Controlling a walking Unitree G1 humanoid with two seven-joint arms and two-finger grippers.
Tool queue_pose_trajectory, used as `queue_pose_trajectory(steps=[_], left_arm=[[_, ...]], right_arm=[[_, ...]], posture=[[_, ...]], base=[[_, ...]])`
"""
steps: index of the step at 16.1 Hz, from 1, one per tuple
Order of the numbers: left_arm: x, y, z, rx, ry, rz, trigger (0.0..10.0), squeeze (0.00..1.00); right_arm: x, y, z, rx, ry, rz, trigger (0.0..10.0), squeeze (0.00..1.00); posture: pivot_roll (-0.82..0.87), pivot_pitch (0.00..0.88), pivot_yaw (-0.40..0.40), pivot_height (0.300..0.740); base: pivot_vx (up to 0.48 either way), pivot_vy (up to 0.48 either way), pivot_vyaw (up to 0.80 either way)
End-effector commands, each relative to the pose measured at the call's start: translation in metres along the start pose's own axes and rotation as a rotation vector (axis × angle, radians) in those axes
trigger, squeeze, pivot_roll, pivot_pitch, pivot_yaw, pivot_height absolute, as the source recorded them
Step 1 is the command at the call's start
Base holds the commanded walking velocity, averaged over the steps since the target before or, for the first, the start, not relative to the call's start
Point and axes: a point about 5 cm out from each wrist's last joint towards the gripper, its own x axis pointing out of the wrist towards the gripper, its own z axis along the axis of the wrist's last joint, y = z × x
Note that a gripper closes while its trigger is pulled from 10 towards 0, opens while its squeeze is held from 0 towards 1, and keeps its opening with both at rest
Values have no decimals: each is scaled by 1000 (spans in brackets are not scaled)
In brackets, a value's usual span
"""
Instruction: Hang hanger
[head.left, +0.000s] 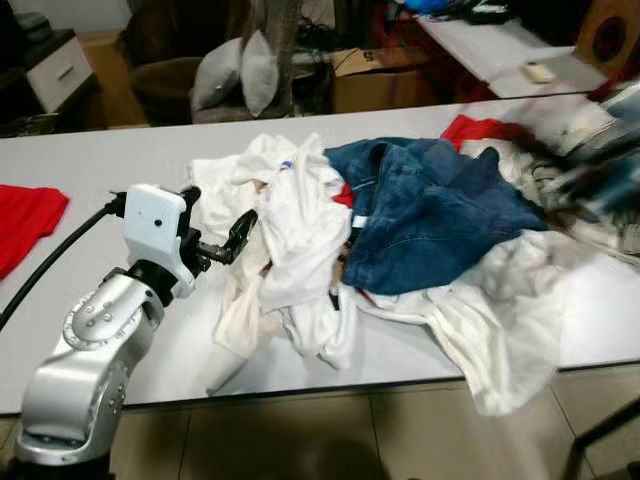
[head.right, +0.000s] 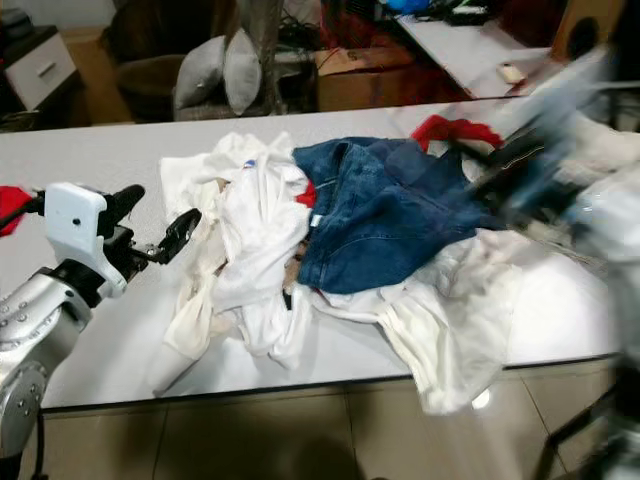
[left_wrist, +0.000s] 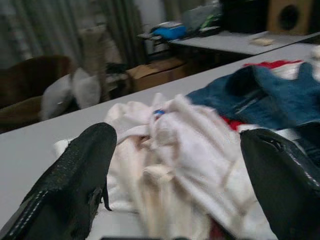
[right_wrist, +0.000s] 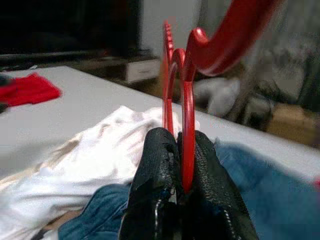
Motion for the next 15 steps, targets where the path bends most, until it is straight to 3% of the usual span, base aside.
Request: queue_pose_trajectory(steps=[1, 2, 3, 5, 8, 10, 15], left_arm=[[-1, -1, -3, 4, 20, 23, 10000, 0], [1, -3, -4, 3, 24, 50, 10000, 0], [2, -4, -3, -6, 24, 67, 10000, 0], [3, -11, -5, -34, 28, 80, 10000, 0], [8, -16, -6, -31, 30, 69, 10000, 0], [15, -14, -3, -21, 18, 98, 10000, 0], [8, -15, -7, -5, 32, 121, 10000, 0]], right_arm=[[7, 14, 2, -8, -28, -47, 10000, 0], [20, 36, -5, 97, -100, -85, 10000, 0], [28, 47, -5, 137, -140, -137, 10000, 0], [30, 58, 0, 140, -174, -182, 10000, 0], [27, 65, 0, 74, -167, -209, 10000, 0], [29, 73, -13, 80, -115, -244, 10000, 0], [35, 81, -18, 149, -113, -232, 10000, 0]], posture=[[-58, 0, 92, 740], [-58, 0, 83, 740], [-62, 0, 85, 740], [-71, 0, 101, 740], [-77, 0, 108, 740], [-68, 0, 96, 740], [-59, 0, 62, 740]], base=[[0, 255, 0], [0, 296, 0], [0, 296, 0], [0, 300, 0], [0, 316, 0], [0, 352, 0], [0, 365, 0]])
